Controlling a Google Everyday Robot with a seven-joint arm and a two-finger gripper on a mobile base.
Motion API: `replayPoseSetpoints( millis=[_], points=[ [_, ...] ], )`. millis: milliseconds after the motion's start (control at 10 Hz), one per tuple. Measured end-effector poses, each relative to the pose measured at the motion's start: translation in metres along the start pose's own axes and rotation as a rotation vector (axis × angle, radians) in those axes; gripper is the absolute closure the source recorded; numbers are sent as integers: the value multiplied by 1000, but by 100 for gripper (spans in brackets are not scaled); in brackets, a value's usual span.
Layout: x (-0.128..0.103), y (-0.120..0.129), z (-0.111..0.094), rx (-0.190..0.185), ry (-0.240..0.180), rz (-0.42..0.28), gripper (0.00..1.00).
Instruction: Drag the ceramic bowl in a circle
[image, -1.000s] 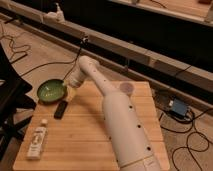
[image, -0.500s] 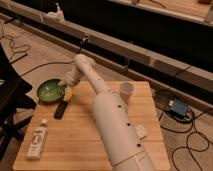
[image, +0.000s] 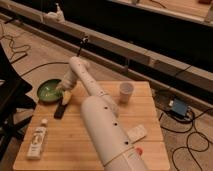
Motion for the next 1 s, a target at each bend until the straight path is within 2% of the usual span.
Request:
replayPoseSetpoints(
  millis=[100,400,600,700,1000],
  points=[
    [0,-3,-1,2,7,-1,32],
    [-4,-11,-3,6,27,-12,64],
    [-6,-13,-1,8,25,-13,84],
    [-6,-13,-1,8,20,-11,89],
    [-4,-13,-2,11,2,-4,90]
  ],
)
